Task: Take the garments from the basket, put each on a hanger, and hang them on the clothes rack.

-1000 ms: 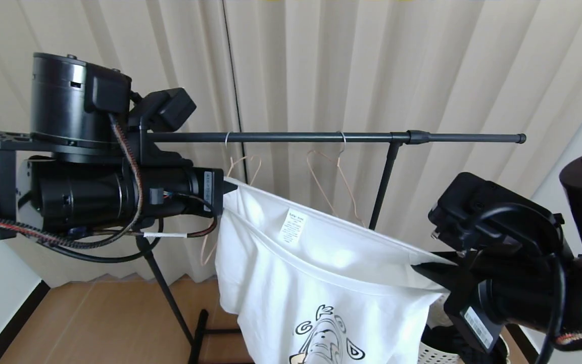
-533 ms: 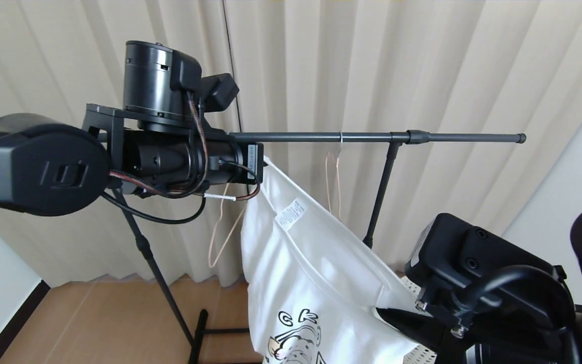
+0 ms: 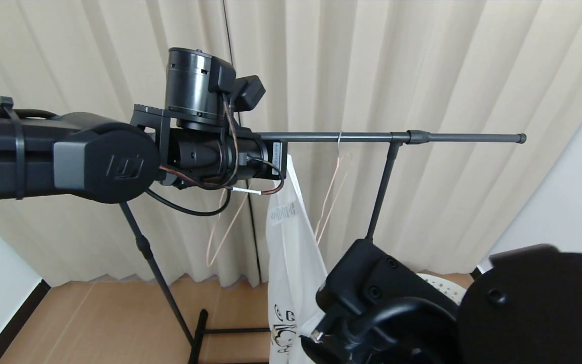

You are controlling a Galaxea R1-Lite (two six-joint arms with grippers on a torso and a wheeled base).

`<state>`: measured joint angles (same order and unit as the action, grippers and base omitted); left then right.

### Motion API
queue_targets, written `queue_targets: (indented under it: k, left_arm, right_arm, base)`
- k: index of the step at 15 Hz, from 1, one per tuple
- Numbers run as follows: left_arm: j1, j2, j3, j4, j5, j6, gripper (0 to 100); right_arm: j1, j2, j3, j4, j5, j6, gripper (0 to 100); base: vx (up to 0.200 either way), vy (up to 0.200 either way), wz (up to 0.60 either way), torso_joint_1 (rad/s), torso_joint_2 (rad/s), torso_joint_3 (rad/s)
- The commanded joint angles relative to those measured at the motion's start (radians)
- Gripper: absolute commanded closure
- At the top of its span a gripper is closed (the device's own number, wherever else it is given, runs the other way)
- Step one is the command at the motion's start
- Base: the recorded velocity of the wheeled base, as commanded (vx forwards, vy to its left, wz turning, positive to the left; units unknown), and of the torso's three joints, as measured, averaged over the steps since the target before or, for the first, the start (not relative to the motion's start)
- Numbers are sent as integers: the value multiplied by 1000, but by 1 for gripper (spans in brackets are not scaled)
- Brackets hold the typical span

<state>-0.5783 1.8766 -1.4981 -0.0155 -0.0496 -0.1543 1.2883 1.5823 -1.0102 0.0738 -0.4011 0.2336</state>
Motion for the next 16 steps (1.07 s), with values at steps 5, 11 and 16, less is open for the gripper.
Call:
queue_targets:
  k: [5,11,16]
  left_arm:
    - [-25,21,-25,-1,-1,-2,100]
    - [5,-2,-7,11,11,-1,100]
    - [44,-137,33,186,10,2,100]
  right_arm:
    - [14,76,-30,-31,-1,56,100]
    - [-81,44,-1,-17,-30,-7,100]
    - [-300,11,18,-23,-47,-132,100]
  base:
    - [0,0,0,0,0,0]
    - [0,0,0,0,0,0]
    - [0,0,0,0,0,0]
